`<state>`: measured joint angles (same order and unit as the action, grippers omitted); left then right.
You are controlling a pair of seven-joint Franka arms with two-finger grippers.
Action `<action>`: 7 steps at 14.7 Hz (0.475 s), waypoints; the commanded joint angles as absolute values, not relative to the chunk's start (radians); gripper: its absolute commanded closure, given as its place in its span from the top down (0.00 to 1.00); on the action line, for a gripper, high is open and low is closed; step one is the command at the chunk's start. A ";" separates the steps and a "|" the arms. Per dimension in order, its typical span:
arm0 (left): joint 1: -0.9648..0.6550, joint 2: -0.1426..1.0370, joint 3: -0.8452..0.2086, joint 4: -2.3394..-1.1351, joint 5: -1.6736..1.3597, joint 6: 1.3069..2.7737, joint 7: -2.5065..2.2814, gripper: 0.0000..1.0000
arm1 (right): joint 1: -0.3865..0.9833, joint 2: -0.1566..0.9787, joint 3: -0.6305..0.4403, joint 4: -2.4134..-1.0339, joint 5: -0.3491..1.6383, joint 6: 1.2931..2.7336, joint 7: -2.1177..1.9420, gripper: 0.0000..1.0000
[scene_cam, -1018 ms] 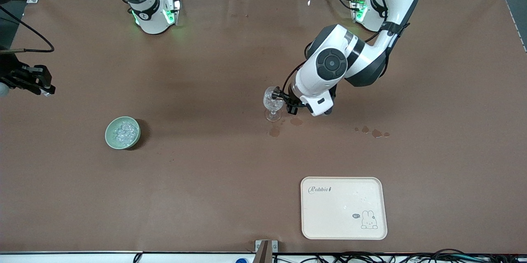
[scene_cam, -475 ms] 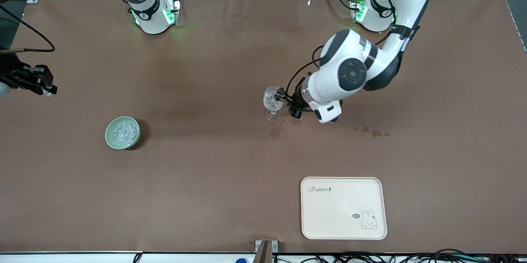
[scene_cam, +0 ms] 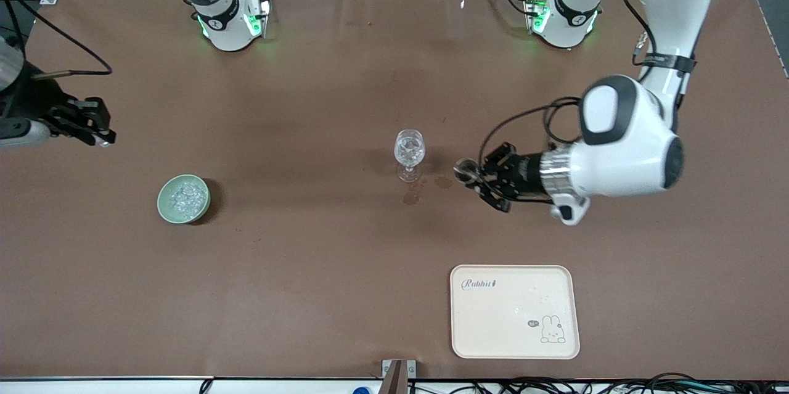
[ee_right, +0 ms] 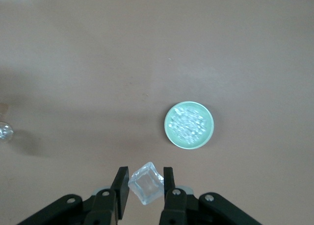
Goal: Pour wine and add ice with both arms
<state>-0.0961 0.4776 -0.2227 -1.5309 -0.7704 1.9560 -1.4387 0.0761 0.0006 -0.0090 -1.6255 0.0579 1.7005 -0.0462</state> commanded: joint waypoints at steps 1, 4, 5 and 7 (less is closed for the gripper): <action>-0.025 0.578 -0.232 -1.424 -0.866 1.936 -1.399 0.01 | 0.188 0.007 -0.017 -1.643 0.057 1.756 0.043 0.00; 0.052 0.650 -0.232 -1.364 -0.909 1.942 -1.330 0.01 | 0.326 0.066 -0.017 -1.638 0.025 1.836 0.200 0.01; 0.076 0.672 -0.232 -1.356 -0.955 1.951 -1.275 0.01 | 0.360 0.089 -0.015 -1.626 0.011 1.865 0.313 0.02; 0.116 0.709 -0.227 -1.355 -1.053 1.966 -1.156 0.01 | 0.476 0.136 -0.017 -1.599 -0.009 1.875 0.481 0.02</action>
